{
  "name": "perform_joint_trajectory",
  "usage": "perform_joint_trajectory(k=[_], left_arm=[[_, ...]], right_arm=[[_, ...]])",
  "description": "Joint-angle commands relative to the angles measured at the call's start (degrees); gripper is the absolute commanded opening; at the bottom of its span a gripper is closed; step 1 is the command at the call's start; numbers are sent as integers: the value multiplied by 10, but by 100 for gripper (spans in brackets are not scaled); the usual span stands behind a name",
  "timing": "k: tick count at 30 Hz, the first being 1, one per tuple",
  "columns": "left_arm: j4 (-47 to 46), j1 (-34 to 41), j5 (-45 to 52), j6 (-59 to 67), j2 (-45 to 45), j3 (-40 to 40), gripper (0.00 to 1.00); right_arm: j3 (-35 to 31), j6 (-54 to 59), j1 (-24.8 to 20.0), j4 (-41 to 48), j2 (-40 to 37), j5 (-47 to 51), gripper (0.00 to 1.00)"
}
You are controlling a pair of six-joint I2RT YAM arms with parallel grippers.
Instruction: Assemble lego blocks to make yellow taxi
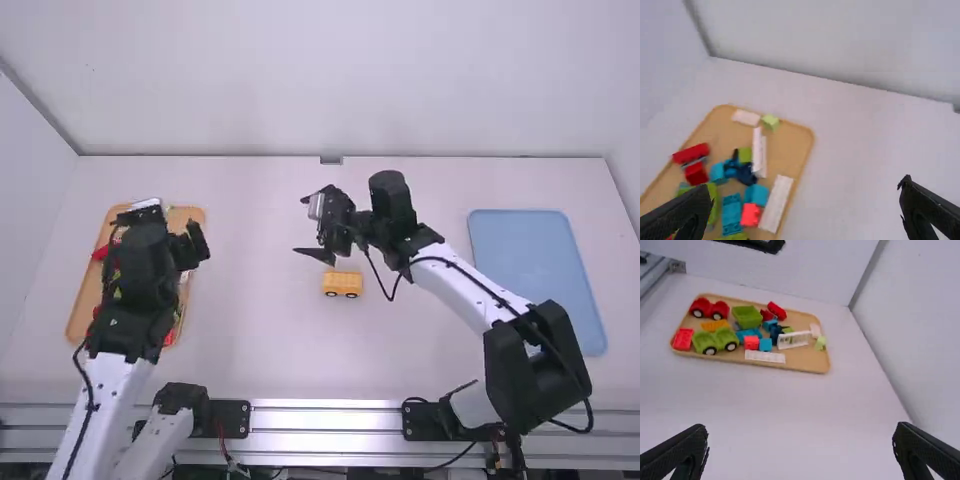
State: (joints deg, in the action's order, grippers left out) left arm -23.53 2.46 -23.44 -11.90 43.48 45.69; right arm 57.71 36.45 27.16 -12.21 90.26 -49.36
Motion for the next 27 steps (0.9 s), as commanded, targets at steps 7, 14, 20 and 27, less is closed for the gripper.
perform_joint_trajectory(k=[7,14,20,27], left_arm=[[-42,-19,-183,-85,-80,-3,99],[-61,-171,-95,-115,-70,-3,99],[-52,-341,65,-112,-10,-3,99],[-17,-489,243,-70,117,3,92]], right_arm=[[127,-15,9,64,81,-106,99],[156,1,10,73,113,-106,99],[166,12,-1,85,113,-97,99],[170,11,-2,86,113,-58,99]])
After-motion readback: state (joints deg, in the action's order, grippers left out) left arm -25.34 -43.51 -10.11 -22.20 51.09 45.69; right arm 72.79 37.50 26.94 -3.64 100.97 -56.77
